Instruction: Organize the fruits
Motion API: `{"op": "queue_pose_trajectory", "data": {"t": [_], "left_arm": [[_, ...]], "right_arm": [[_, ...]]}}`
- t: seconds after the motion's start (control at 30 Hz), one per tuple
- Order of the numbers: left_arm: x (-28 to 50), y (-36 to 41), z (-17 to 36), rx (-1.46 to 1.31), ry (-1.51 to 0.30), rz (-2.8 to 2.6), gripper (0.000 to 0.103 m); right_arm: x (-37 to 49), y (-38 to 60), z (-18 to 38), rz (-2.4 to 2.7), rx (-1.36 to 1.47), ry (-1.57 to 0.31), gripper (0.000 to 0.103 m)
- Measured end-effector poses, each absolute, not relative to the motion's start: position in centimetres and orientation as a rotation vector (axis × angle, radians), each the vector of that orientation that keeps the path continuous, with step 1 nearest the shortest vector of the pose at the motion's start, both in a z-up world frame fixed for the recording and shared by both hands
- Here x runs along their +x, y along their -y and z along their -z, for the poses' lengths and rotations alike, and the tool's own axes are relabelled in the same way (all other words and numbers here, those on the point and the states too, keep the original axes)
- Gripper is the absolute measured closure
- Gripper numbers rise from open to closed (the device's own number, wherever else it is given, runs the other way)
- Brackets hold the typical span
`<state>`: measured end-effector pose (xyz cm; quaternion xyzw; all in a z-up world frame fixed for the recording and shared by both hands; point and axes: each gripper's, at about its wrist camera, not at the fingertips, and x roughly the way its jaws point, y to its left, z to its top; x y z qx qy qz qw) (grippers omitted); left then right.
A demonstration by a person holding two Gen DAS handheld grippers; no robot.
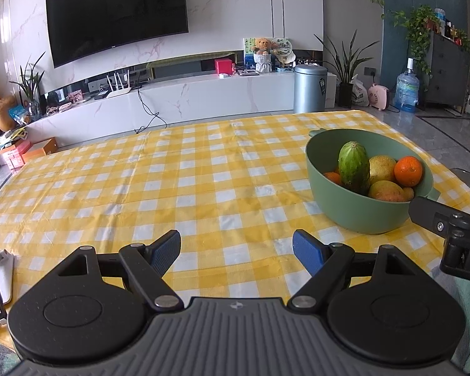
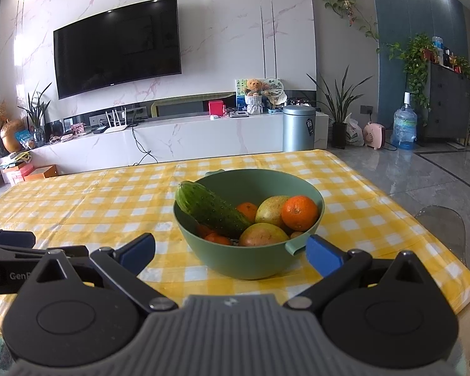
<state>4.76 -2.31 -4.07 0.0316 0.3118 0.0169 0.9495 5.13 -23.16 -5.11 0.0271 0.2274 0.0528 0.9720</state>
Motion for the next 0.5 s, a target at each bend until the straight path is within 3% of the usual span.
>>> {"op": "queue_pose_trajectory", "data": {"t": [0.5], "left_arm": [[4.71,2.39,4.04,0.063,-0.639,-0.033,0.008]], "right_arm": [[5.12,23.01,4.98,-0.112,0.048,-0.46,0.004]]}}
